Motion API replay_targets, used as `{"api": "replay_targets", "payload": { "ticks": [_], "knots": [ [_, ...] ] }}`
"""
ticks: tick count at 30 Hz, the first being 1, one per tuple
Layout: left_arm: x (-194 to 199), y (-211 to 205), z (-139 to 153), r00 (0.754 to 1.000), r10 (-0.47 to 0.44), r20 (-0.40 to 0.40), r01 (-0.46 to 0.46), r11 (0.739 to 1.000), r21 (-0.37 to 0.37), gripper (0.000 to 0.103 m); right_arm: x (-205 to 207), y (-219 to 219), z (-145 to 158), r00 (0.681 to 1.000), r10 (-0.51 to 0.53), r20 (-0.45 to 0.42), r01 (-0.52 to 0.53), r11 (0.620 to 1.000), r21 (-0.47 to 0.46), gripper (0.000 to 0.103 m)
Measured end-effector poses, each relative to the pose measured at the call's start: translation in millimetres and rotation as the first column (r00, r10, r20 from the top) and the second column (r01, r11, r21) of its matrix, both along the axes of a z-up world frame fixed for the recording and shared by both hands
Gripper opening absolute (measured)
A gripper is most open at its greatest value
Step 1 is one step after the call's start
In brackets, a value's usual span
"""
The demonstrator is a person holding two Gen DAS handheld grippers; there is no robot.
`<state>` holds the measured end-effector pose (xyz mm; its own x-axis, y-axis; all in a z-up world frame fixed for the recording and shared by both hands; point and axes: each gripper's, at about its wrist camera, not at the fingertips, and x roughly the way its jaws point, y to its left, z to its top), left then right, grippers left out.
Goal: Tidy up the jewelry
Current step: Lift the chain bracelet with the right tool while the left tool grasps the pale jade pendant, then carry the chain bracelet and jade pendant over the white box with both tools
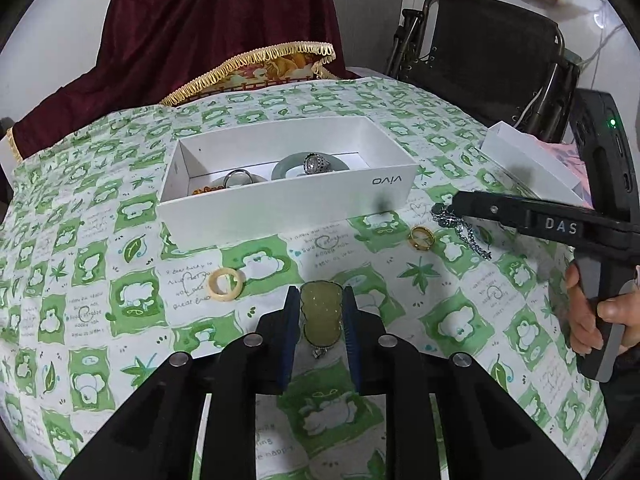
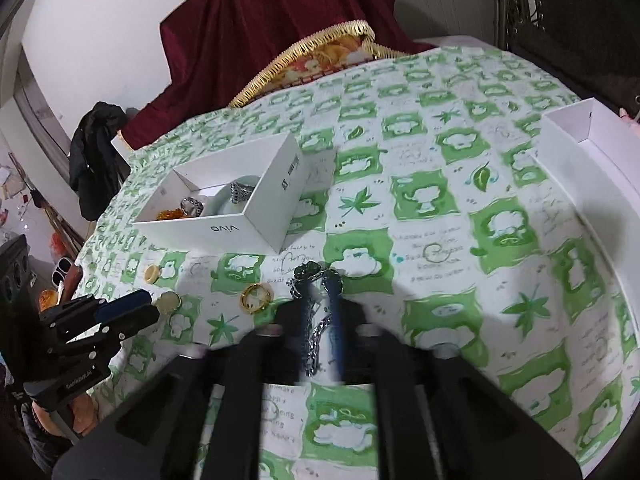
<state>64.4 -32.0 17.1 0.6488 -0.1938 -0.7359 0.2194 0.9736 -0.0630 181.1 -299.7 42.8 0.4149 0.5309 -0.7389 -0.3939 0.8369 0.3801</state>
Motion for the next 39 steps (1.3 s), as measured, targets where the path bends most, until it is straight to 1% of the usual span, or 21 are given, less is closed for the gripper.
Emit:
{"api": "replay_targets", "payload": {
  "ticks": [1, 3, 5, 6, 7, 9, 12, 15, 17, 22, 24, 27, 29, 30, 31, 33, 36, 39],
  "knots": [
    [0, 0, 1, 1.0, 0.002, 0.003, -0.002, 1.0, 0.0, 0.021, 0, 2, 1, 1.0, -0.005, 0.018, 0.005, 1.0, -0.012, 0.043],
    [0, 1, 1, 1.0, 0.006, 0.005, -0.006, 1.0, 0.0, 0.021, -1, 10, 3, 0.998, -0.003, 0.062, 0.006, 0.998, -0.06, 0.047],
    [0, 2, 1, 1.0, 0.009, 0.005, -0.009, 1.0, 0.0, 0.021, 0, 20, -1, 0.998, 0.025, 0.061, -0.018, 0.995, -0.102, 0.047],
    [0, 2, 1, 1.0, 0.01, 0.006, -0.01, 1.0, -0.001, 0.021, 4, 25, -6, 0.999, 0.042, 0.028, -0.039, 0.991, -0.127, 0.047],
    [-1, 2, 1, 1.0, 0.01, 0.009, -0.01, 1.0, -0.001, 0.021, 4, 25, -6, 0.998, 0.043, 0.038, -0.038, 0.991, -0.128, 0.022],
    [-2, 4, 4, 1.0, 0.012, 0.017, -0.011, 1.0, -0.009, 0.021, 5, 26, -8, 0.998, 0.049, 0.027, -0.046, 0.991, -0.125, 0.015],
    [-5, 9, 10, 0.999, 0.013, 0.029, -0.012, 0.999, -0.04, 0.021, 0, 19, -2, 0.998, 0.045, 0.051, -0.04, 0.996, -0.085, 0.014],
    [-6, 14, 16, 0.999, 0.02, 0.037, -0.018, 0.997, -0.071, 0.021, -3, 10, 7, 0.998, 0.042, 0.052, -0.042, 0.999, 0.005, 0.014],
    [-7, 15, 22, 0.998, 0.026, 0.051, -0.022, 0.997, -0.077, 0.021, -6, 4, 14, 0.997, 0.042, 0.065, -0.046, 0.998, 0.052, 0.014],
    [-8, 16, 36, 0.996, 0.035, 0.082, -0.028, 0.996, -0.082, 0.021, -14, 2, 28, 0.995, 0.045, 0.093, -0.055, 0.993, 0.108, 0.014],
    [-5, 19, 43, 0.995, 0.041, 0.09, -0.032, 0.995, -0.098, 0.021, -17, 2, 35, 0.992, 0.047, 0.113, -0.061, 0.99, 0.125, 0.014],
    [-4, 20, 44, 0.997, 0.019, 0.073, -0.01, 0.993, -0.119, 0.021, -21, 1, 47, 0.989, 0.047, 0.142, -0.069, 0.986, 0.153, 0.014],
    [-4, 11, 34, 0.999, -0.011, 0.034, 0.014, 0.995, -0.097, 0.023, -22, 1, 50, 0.987, 0.052, 0.149, -0.076, 0.984, 0.161, 0.014],
    [-3, 5, 27, 1.0, -0.02, 0.018, 0.021, 0.997, -0.07, 0.024, -22, 2, 50, 0.987, 0.053, 0.149, -0.077, 0.984, 0.16, 0.014],
    [0, -3, 19, 1.0, -0.022, -0.002, 0.022, 0.999, -0.024, 0.031, -22, 3, 49, 0.988, 0.054, 0.146, -0.078, 0.984, 0.158, 0.014],
    [5, -9, 7, 1.0, -0.015, -0.028, 0.015, 1.0, 0.024, 0.032, -20, 3, 46, 0.99, 0.057, 0.13, -0.077, 0.985, 0.157, 0.014],
    [17, -10, -8, 0.997, -0.006, -0.077, 0.009, 0.999, 0.037, 0.032, -20, 3, 43, 0.992, 0.058, 0.116, -0.076, 0.985, 0.157, 0.015],
    [16, -14, -13, 0.998, -0.01, -0.056, 0.015, 0.996, 0.085, 0.032, -20, 4, 42, 0.992, 0.06, 0.114, -0.078, 0.984, 0.16, 0.015]
  ]
}}
